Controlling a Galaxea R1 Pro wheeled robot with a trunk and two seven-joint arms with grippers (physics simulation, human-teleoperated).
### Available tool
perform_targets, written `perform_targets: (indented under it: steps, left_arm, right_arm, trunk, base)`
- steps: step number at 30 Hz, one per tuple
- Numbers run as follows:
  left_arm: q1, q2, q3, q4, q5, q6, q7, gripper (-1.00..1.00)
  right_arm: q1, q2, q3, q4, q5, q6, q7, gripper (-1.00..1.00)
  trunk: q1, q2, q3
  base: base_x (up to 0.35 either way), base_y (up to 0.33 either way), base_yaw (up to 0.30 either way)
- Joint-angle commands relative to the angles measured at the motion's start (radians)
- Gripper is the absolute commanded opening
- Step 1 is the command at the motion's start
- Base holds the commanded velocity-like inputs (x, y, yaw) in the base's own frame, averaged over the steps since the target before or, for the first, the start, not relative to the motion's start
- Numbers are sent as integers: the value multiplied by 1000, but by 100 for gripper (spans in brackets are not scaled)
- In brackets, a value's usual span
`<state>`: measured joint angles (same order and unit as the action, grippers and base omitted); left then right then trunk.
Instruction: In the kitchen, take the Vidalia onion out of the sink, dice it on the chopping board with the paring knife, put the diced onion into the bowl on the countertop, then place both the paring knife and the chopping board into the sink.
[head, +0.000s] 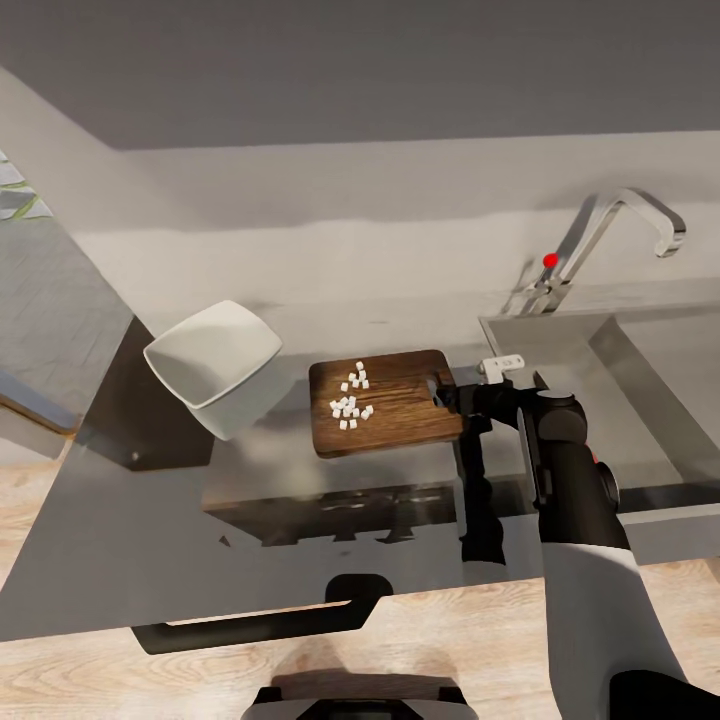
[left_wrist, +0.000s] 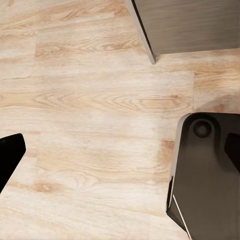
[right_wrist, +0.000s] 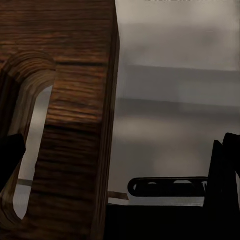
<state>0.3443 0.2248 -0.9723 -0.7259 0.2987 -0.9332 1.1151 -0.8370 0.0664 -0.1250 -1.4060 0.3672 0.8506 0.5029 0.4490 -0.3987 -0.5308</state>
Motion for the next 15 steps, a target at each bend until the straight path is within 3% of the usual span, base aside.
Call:
perform_targets:
  steps: [1, 2, 15]
  left_arm:
    - [-1, 2, -5, -3, 2, 1, 7, 100]
    - [-1, 2, -5, -3, 2, 1, 7, 100]
    - [-1, 1, -5, -3, 2, 1, 7, 100]
  right_arm:
    - [-1, 1, -2, 7, 7, 5, 9, 100]
    - [-1, 1, -2, 7, 7, 5, 9, -100]
    - [-1, 1, -2, 7, 7, 5, 9, -100]
  trunk:
    - [1, -1, -1]
    - [1, -1, -1]
    - [1, -1, -1]
  base:
    - [0, 0, 0]
    - [0, 0, 0]
    - [0, 0, 0]
